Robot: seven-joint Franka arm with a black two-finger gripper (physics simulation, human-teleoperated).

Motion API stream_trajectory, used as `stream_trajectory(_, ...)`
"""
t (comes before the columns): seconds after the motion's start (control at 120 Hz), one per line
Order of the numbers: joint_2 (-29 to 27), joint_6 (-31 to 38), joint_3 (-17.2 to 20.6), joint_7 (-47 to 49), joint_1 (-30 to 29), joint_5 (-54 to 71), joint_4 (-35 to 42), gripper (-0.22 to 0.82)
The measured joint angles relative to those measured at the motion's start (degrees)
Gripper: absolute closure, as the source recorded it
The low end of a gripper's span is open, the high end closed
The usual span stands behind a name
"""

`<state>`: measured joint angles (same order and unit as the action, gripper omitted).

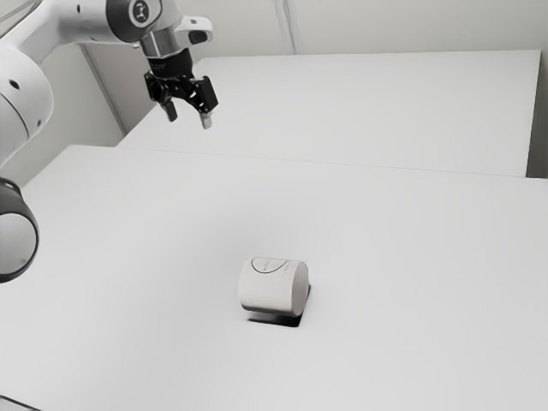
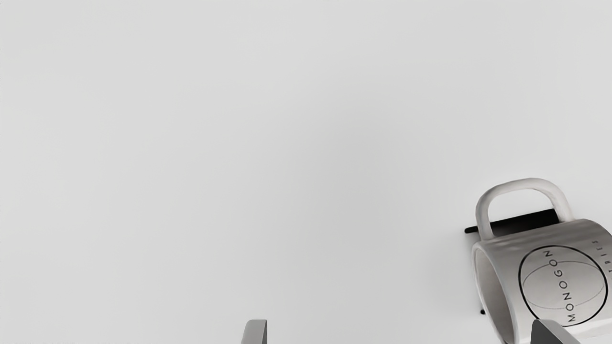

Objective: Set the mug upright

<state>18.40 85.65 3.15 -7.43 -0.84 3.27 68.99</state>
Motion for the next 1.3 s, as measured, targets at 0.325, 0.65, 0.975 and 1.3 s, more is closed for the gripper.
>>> stream_trajectory(0.325, -2.64, 0.25, -0.13, -0.07, -0.32, 0.14, 2.99, 0.00)
stream_trajectory(0.65, -21.16, 9.95, -0.21, 2.35, 1.09, -3.22, 34.45, 0.00)
stream_trajectory(0.975, -34.53, 27.43, -1.68, 4.16, 0.89, -22.64, 61.88, 0.00)
stream_trajectory(1.3, -38.28, 41.26, -1.84, -6.64, -0.20, -51.53, 77.48, 0.00)
